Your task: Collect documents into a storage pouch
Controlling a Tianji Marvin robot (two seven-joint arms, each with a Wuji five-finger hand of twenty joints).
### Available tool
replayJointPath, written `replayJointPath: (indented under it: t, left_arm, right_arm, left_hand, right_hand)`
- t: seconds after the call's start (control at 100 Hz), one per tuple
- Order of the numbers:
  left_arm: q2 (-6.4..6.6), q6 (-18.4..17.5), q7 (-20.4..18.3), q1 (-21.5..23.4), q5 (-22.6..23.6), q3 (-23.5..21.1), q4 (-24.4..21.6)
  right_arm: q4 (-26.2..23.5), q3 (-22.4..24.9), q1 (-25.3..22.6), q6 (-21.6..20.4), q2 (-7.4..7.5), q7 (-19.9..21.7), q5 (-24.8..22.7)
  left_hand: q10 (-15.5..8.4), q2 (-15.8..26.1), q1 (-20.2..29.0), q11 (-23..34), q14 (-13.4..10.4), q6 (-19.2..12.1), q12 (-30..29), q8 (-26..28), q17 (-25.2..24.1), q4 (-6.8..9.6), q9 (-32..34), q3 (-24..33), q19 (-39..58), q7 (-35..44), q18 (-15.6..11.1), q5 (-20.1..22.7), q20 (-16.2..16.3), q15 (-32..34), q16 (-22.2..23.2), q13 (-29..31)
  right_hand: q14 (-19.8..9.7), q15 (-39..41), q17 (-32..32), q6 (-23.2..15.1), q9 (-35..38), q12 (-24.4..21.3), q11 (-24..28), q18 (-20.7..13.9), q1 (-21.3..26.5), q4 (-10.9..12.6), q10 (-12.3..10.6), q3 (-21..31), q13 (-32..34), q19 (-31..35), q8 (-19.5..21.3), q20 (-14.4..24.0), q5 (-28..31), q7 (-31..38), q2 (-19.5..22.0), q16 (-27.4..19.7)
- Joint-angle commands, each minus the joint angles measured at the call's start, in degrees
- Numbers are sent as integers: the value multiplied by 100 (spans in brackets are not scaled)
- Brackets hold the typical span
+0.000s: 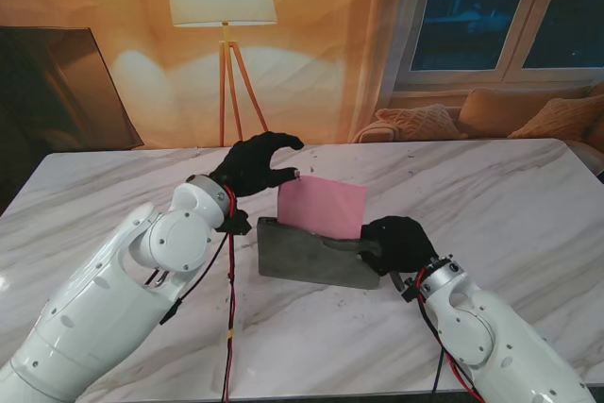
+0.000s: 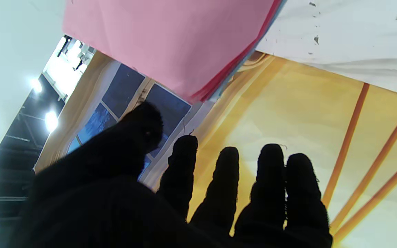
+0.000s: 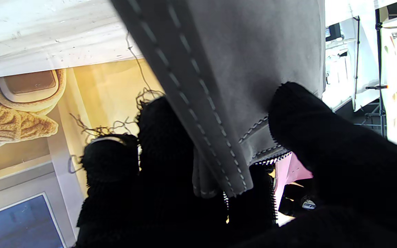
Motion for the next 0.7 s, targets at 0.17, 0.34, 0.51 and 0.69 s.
replayJointPath:
  t: [0.17,0.34,0.51,0.69]
  left_arm:
    - [-9,123,-726,-442,-530,325,323]
    - [-23,241,-914,-566,-904,502,507]
    - [-89,93,-674,-588,-821,615,647]
    - [-142,-212,-331,-567,-566,643,741]
  right_arm:
    - [-17,-1,-24,9,-3,68,-4]
    - [-10,3,-20,19,-4,63,-3]
    - [-25,5,-28,60,-3,82,2]
    - [-53,14,-43,123,-2,118,8]
  left_hand:
    - [-148,24,-274,-636,-164,-199,-904,-480,-176,71,102,-545,-1503,-663,0,100,87,-1072,-711,-199]
    - [67,-24,-125,-399,247,-192,-766,-524,81,68,621,-500,-1,-712,158,466,811,-240,38,500]
    - [291,-392,682,1156,457,-240,515,249,1294,-407,1870,255,2355,458,259,1539,984,3133,1683,1766]
    - [291,-525,1697,2172,108,-161,2592,-222,2549,-626,3504,38,3109,1999,631,2400,1660,4826,1687,3145]
  right_hand:
    - [-240,-118,-69,-27,-38,47,1,-6,-1,-137,22,-48,-127,-4,43,9,121,143,128,-33]
    - [-233,-117,-69,-26,-40,46,4,-6,-19,-125,23,-40,-131,-4,37,9,118,139,120,-32]
    - [-216,-119,-69,-32,-63,40,-8,-6,-59,-129,30,-57,-146,-4,32,9,97,127,123,-31]
    - [-187,-120,-109,2,-125,30,-20,20,-157,-119,49,-96,-172,-28,21,4,-28,69,109,-29]
